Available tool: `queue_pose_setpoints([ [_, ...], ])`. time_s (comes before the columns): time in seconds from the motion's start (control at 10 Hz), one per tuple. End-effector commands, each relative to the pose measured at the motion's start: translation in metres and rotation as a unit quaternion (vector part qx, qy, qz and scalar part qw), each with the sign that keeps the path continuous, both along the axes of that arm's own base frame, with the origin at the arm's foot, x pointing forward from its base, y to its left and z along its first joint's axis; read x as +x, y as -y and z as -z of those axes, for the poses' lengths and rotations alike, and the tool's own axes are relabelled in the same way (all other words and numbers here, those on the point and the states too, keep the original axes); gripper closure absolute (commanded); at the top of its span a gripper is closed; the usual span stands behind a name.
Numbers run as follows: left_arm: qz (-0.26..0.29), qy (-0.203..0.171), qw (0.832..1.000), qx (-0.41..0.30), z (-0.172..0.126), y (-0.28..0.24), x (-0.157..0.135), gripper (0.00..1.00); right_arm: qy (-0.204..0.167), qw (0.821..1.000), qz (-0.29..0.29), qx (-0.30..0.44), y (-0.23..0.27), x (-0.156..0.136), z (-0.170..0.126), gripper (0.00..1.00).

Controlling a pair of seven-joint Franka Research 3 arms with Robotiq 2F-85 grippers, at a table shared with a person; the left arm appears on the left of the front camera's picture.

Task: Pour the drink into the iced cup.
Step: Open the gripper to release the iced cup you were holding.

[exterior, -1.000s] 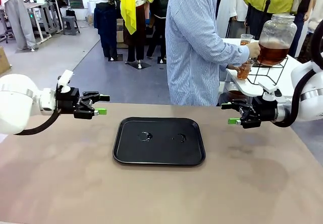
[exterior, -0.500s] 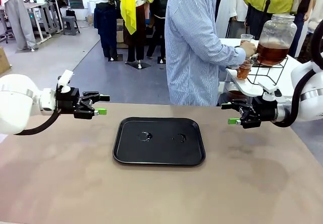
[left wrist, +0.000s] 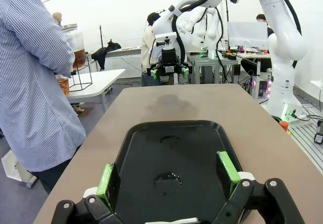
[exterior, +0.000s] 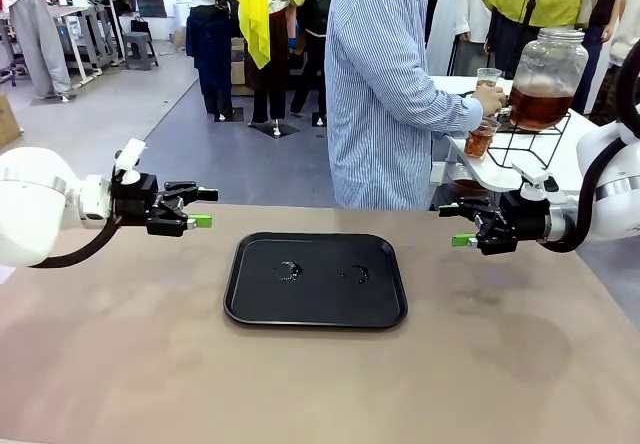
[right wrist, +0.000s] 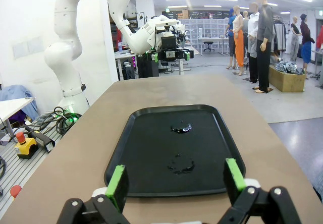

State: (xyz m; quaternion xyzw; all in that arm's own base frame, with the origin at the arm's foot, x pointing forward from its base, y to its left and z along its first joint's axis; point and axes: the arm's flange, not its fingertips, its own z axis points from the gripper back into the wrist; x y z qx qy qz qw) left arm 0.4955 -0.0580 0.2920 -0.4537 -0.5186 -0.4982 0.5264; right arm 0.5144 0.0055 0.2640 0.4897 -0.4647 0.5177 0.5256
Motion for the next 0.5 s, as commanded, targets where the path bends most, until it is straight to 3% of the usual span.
queue_pose_setpoints([
  [0.0,-0.001,0.001,1.0,-0.002,-0.0011,0.0013,0.0,0.0,0.003,1.0,-0.003,0.002,-0.0011,0.001,-0.0027,0.0],
  [0.4,-0.001,0.001,1.0,-0.002,-0.0011,0.0013,0.0,0.0,0.003,1.0,-0.003,0.002,-0.0011,0.001,-0.0027,0.0],
])
